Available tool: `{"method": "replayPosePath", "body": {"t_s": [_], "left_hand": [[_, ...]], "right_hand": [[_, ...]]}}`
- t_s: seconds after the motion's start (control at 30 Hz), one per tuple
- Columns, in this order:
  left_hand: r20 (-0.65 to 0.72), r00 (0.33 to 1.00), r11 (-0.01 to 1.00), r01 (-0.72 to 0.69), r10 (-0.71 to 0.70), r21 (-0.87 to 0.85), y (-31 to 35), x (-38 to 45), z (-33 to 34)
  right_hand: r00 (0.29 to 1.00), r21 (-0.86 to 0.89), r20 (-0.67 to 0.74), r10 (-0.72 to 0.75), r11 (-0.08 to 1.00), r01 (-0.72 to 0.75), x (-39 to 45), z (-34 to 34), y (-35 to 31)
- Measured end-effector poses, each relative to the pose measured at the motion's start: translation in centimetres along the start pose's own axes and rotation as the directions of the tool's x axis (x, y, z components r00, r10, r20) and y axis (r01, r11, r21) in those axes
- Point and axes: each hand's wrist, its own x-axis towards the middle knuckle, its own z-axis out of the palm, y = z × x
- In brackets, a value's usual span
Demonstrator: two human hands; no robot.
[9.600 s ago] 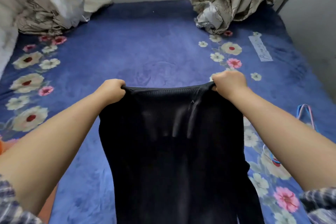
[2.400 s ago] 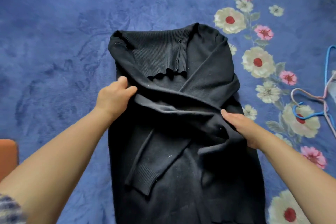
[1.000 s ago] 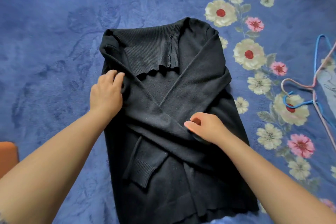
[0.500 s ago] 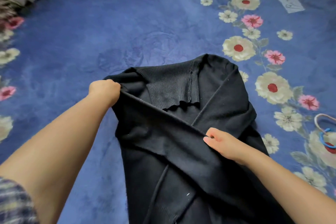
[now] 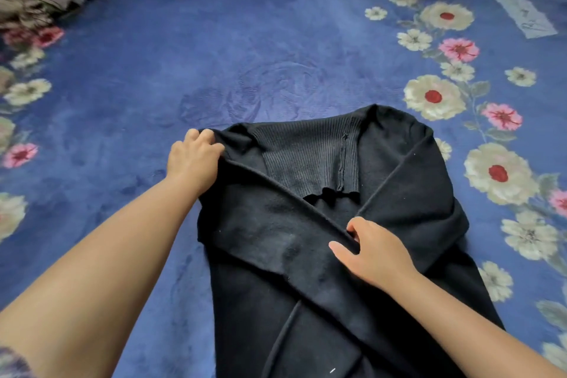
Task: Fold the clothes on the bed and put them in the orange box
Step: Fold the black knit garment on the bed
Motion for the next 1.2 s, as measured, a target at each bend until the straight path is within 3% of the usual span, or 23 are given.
{"method": "replayPosePath", "body": {"t_s": [0.07,0.17,0.23,0.3,0.43,0.6,0.73,0.8,0.87,1.0,1.1,1.2], "left_hand": [[-0.020,0.996,0.992,-0.083,0.082,-0.097,-0.4,0.6,-0.1],[0.149,0.968,0.972,-0.180,0.203,-0.155,-0.7,1.5,-0.6],[0.281,0.943,0.983,-0.179,0.180,-0.030,-0.8,2.0,-1.1],[0.324,0.939,0.977,-0.165,0.114,0.137,-1.0,2.5,-1.4],[0.227,0.974,0.979,-0.045,-0.001,0.200,-1.0,3.8,-1.0],[0.067,0.982,0.982,0.182,-0.178,-0.047,0.4,3.9,2.4],[0.018,0.934,0.847,0.330,-0.356,-0.416,1.1,2.4,4.2],[-0.016,0.889,0.731,0.366,-0.457,-0.576,1.8,0.9,4.8],[0.069,0.823,0.573,0.450,-0.563,-0.685,2.4,-0.9,5.6],[0.247,0.770,0.438,0.561,-0.589,-0.703,2.8,-4.6,7.2],[0.281,0.769,0.378,0.553,-0.574,-0.742,2.8,-6.3,7.8],[0.275,0.771,0.382,0.549,-0.574,-0.744,2.2,-6.6,7.7]], "right_hand": [[0.999,0.079,0.034,-0.027,0.997,0.024,2.1,0.0,-0.9],[0.990,-0.011,0.104,-0.099,0.995,0.101,4.4,0.8,-2.2],[0.984,0.065,0.140,-0.110,0.993,0.102,5.4,1.1,-2.0],[0.978,0.170,0.186,-0.098,0.983,0.066,6.2,1.1,-1.4],[0.980,0.267,0.186,-0.076,0.963,0.024,6.6,1.2,-0.5],[0.998,0.311,0.061,-0.025,0.950,0.005,6.8,2.3,0.0],[0.999,0.318,0.040,0.019,0.948,-0.031,7.2,2.8,0.1],[0.999,0.318,0.033,0.025,0.947,-0.034,7.3,2.9,0.1],[0.999,0.322,0.023,0.039,0.946,-0.044,7.2,2.8,0.0],[0.999,0.293,-0.009,0.031,0.956,-0.027,6.2,2.7,-0.7],[0.999,0.338,-0.050,0.011,0.941,0.006,4.6,2.5,-1.0],[0.997,0.310,-0.074,-0.013,0.950,0.035,2.9,2.0,-0.6]]}}
